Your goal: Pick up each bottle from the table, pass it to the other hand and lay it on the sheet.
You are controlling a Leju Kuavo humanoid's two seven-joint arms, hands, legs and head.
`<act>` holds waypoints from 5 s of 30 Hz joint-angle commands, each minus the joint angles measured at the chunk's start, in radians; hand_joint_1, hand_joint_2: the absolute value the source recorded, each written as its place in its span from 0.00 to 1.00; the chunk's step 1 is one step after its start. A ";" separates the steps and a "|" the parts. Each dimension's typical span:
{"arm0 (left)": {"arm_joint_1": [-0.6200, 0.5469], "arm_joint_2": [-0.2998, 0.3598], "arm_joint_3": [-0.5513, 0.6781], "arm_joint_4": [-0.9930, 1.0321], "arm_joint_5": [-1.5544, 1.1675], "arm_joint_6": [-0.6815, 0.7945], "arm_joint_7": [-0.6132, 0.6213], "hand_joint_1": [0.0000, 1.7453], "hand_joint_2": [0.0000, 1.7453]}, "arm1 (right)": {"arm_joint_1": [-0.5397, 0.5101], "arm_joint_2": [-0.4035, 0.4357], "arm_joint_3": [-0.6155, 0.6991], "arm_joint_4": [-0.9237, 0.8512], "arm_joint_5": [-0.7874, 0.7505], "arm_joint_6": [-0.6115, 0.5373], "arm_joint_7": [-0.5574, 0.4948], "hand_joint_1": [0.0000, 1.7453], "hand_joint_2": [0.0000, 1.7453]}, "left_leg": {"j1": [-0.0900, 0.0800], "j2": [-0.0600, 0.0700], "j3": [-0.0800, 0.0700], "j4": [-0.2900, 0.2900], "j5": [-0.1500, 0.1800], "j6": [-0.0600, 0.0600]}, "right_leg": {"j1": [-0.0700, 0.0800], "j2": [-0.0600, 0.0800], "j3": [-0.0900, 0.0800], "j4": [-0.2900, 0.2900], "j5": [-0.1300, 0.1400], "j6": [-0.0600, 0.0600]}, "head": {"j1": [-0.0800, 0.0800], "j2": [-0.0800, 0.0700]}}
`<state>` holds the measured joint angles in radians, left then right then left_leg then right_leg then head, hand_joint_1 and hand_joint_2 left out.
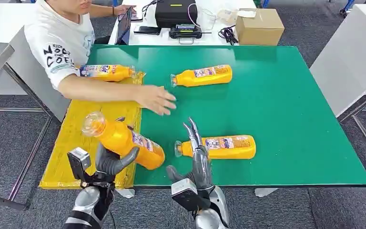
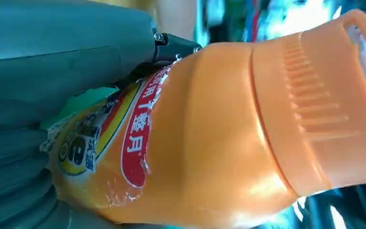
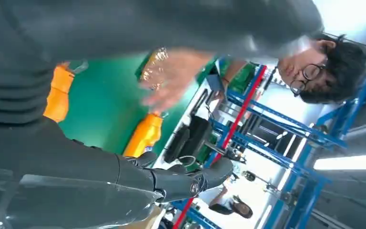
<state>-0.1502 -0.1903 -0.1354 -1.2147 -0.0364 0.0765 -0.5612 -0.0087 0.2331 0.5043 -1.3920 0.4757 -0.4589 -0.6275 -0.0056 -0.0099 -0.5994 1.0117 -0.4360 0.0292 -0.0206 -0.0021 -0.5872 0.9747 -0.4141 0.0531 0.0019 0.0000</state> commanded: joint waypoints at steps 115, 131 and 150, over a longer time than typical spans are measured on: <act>-0.326 0.022 0.251 0.210 -0.412 0.620 -0.137 0.00 0.00 | -0.185 -0.063 0.122 0.232 0.124 -0.003 0.095 0.00 0.00 | 0.002 0.002 0.003 0.000 0.001 -0.003 | 0.002 0.001 0.002 0.000 0.002 -0.005 | 0.000 0.000; -0.163 0.033 0.245 0.251 -0.235 0.526 -0.137 0.00 0.00 | -0.219 -0.234 -0.078 0.079 0.317 0.024 0.301 0.00 1.00 | 0.000 0.002 0.003 0.000 0.001 -0.002 | 0.000 0.001 0.002 0.000 0.002 -0.005 | 0.000 0.000; -0.160 0.051 0.302 0.359 -0.269 0.514 -0.137 0.00 0.00 | -0.292 -0.423 -0.060 0.111 0.028 0.481 0.425 0.00 1.00 | -0.001 0.001 0.001 0.000 0.001 -0.002 | 0.000 0.000 0.001 0.001 0.002 -0.004 | 0.000 0.000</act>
<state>-0.2644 -0.1499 0.1350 -0.9655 -0.2884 0.5848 -0.6786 -0.2295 -0.0961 0.4044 -1.3436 0.5314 -0.0385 -0.2388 -0.0065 -0.0096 -0.6000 1.0121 -0.4342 0.0288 -0.0210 -0.0019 -0.5884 0.9759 -0.4116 0.0505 0.0015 0.0000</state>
